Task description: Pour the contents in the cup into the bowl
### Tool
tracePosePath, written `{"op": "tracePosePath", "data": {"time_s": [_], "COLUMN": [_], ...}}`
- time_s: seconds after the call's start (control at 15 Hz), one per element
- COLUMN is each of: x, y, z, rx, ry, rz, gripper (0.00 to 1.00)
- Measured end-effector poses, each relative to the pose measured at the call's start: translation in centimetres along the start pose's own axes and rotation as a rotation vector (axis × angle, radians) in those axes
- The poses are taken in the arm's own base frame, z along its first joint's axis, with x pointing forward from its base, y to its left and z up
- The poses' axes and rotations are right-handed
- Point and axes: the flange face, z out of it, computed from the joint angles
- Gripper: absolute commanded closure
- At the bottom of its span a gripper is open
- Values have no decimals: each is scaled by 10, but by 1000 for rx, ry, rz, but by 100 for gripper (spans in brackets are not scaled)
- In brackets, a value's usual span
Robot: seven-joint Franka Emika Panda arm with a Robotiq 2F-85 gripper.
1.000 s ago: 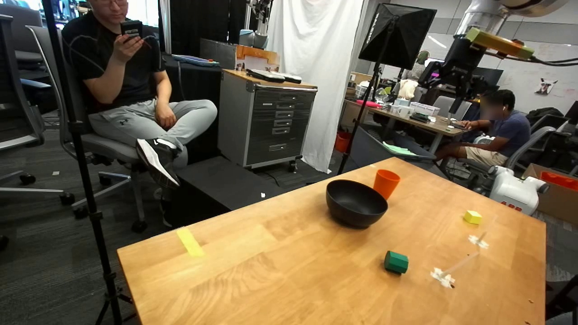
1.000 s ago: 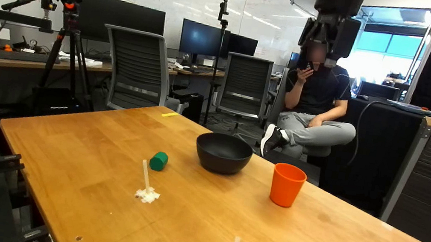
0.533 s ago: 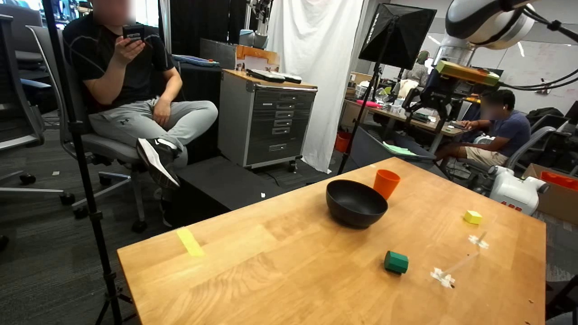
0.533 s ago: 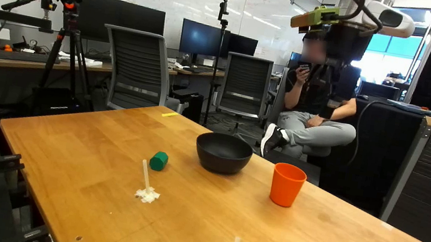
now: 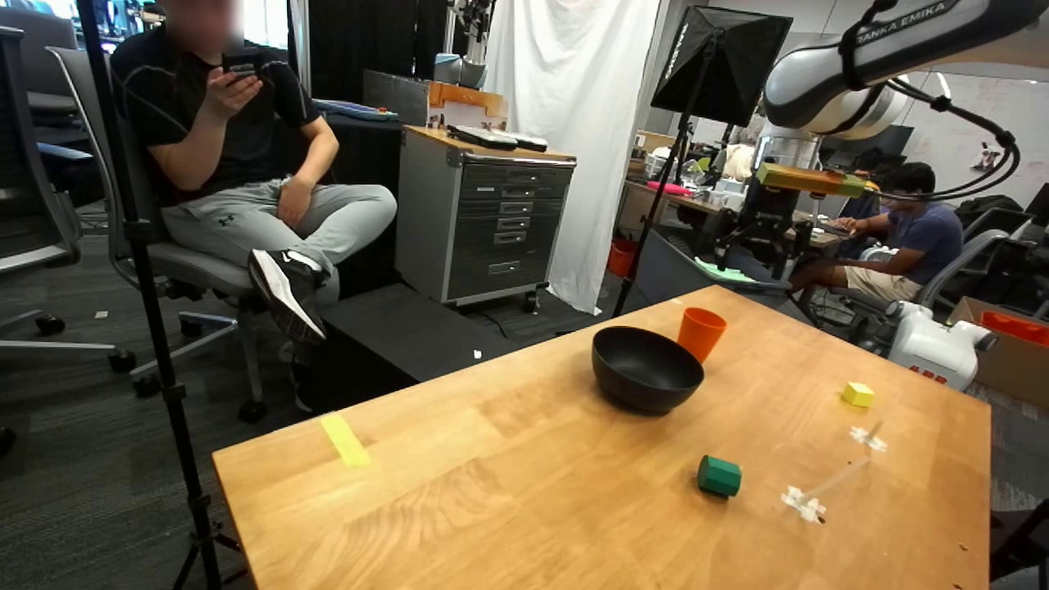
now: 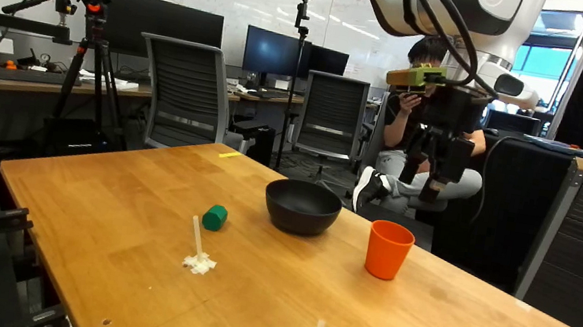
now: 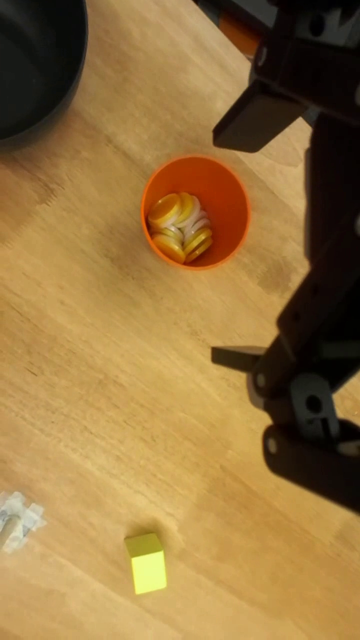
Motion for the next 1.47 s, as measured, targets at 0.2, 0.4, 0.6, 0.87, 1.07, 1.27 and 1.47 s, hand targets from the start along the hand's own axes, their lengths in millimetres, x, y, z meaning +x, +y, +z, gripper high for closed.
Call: {"op": "tracePosePath", "data": {"time_s": [0.2,0.4,0.6,0.87,1.07,1.27,1.47], "x": [5,10,16,21,23,25,26], "y": [0,3,8,10,7,2,-3], "z": [13,26,40,58,68,76,82], "rx": [-25,-39,-54,-76,-84,-93,-102], "ry": [-18,-34,-64,-103,-110,-108,-105], "rz": [7,14,22,26,21,7,-10], "gripper": [0,0,0,0,0,0,0]}}
